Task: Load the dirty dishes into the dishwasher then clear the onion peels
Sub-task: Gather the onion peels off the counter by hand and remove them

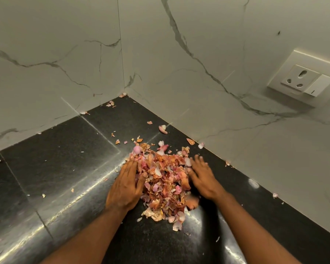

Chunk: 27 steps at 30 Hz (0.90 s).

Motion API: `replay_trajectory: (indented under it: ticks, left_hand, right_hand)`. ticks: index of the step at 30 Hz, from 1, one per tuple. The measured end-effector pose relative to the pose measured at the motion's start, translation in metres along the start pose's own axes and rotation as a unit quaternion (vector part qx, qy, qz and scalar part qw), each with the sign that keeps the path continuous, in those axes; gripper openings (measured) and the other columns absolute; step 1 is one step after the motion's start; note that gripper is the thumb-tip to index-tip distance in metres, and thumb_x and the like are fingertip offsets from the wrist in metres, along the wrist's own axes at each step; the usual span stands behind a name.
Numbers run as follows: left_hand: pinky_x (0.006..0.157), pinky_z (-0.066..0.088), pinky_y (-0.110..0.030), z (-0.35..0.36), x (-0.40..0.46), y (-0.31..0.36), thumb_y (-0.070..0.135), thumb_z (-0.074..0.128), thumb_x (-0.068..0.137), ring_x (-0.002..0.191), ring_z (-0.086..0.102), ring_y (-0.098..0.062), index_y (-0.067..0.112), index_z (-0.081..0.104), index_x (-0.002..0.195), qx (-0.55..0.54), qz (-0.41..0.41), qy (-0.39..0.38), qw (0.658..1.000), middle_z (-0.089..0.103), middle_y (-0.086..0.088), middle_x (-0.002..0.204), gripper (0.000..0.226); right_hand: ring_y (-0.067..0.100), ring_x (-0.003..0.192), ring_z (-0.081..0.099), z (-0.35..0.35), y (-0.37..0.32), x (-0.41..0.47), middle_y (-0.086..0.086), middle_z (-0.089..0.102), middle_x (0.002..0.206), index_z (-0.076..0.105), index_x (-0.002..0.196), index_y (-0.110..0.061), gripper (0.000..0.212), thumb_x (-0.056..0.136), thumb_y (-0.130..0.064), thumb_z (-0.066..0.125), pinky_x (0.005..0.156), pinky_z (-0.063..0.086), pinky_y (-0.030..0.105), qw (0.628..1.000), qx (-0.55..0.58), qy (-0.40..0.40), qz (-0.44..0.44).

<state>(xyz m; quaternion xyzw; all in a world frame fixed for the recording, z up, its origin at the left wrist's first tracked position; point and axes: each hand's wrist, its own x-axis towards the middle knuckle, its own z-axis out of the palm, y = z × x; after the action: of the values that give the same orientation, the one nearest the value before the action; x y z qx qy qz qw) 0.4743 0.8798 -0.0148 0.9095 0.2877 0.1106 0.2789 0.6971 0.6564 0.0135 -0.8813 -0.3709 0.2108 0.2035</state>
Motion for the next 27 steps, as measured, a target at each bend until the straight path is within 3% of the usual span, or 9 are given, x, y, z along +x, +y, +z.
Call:
replay_trajectory:
  ticks: [3,5,8,10,13,16,20,24,27]
  left_hand:
    - [0.127,0.015,-0.037,0.0,0.001,0.0,0.075,0.011,0.1,0.159,0.012,-0.014,0.028,0.012,0.166,-0.003,0.002,0.003,1.0,0.015,0.002,0.173,0.081]
    - [0.127,0.015,-0.038,0.001,0.001,-0.001,0.075,0.01,0.099,0.159,0.013,-0.014,0.028,0.012,0.166,-0.003,0.001,0.001,1.0,0.015,0.002,0.173,0.082]
    - [0.127,0.017,-0.04,0.001,0.001,-0.001,0.075,0.011,0.099,0.158,0.014,-0.015,0.028,0.012,0.166,-0.003,0.0,0.002,1.0,0.016,0.002,0.172,0.081]
    - [0.127,0.017,-0.04,0.001,0.001,-0.001,0.075,0.01,0.099,0.158,0.014,-0.016,0.028,0.012,0.166,-0.001,-0.003,0.001,1.0,0.016,0.002,0.172,0.082]
    - [0.127,0.017,-0.04,0.002,0.002,-0.001,0.075,0.012,0.099,0.159,0.014,-0.016,0.028,0.012,0.166,0.001,-0.003,-0.001,1.0,0.016,0.002,0.172,0.081]
    - [0.127,0.018,-0.041,0.003,0.002,-0.003,0.076,0.011,0.099,0.159,0.013,-0.015,0.028,0.013,0.165,-0.001,-0.004,-0.001,1.0,0.016,0.002,0.173,0.082]
    - [0.128,0.018,-0.041,0.003,0.002,-0.003,0.076,0.01,0.098,0.159,0.014,-0.015,0.027,0.013,0.166,0.004,-0.001,0.001,1.0,0.016,0.001,0.173,0.084]
    - [0.128,0.018,-0.041,0.001,0.002,0.0,0.076,0.01,0.098,0.159,0.012,-0.015,0.027,0.013,0.166,0.003,-0.005,0.001,1.0,0.015,0.001,0.173,0.083]
    - [0.128,0.018,-0.041,0.0,0.001,0.001,0.074,0.013,0.101,0.159,0.011,-0.014,0.027,0.012,0.166,0.007,-0.007,-0.003,1.0,0.014,0.002,0.173,0.08]
  right_hand:
    - [0.008,0.139,0.051,0.006,-0.021,-0.014,-0.008,0.058,0.148,0.049,0.15,-0.044,0.044,0.108,-0.053,0.039,0.114,0.044,0.037,0.981,0.18,0.046,-0.065]
    - [0.006,0.115,0.066,-0.004,-0.018,-0.016,-0.008,0.072,0.127,0.068,0.134,-0.034,0.034,0.108,-0.045,0.049,0.098,0.057,0.037,0.97,0.176,0.161,-0.048]
    - [0.021,0.127,0.06,-0.023,0.015,-0.01,0.004,0.066,0.138,0.063,0.138,-0.02,0.041,0.106,-0.041,0.049,0.108,0.05,0.047,0.961,0.03,0.266,0.067]
    - [0.029,0.139,0.05,-0.03,0.039,-0.011,0.011,0.057,0.148,0.053,0.147,-0.013,0.05,0.106,-0.041,0.047,0.118,0.04,0.05,0.961,-0.064,0.234,0.137]
    - [0.019,0.131,0.054,-0.029,0.045,-0.021,0.004,0.06,0.143,0.057,0.145,-0.019,0.041,0.107,-0.034,0.052,0.114,0.043,0.042,0.974,0.008,0.206,0.096]
    - [0.011,0.109,0.064,-0.028,0.042,-0.028,-0.003,0.07,0.12,0.068,0.128,-0.029,0.026,0.105,-0.024,0.056,0.1,0.054,0.043,0.941,0.104,0.315,0.067]
    - [0.021,0.151,0.035,-0.023,0.05,-0.026,-0.001,0.045,0.16,0.049,0.153,-0.024,0.046,0.108,-0.032,0.052,0.126,0.024,0.043,0.978,0.071,0.171,0.097]
    - [0.005,0.117,0.064,-0.021,0.032,-0.028,-0.008,0.071,0.129,0.063,0.135,-0.04,0.033,0.103,-0.043,0.055,0.106,0.052,0.039,0.946,0.215,0.234,0.061]
    - [0.017,0.153,0.029,-0.016,0.025,-0.016,0.001,0.031,0.167,0.033,0.161,-0.029,0.064,0.105,-0.06,0.036,0.124,0.023,0.042,0.974,0.092,0.168,0.118]
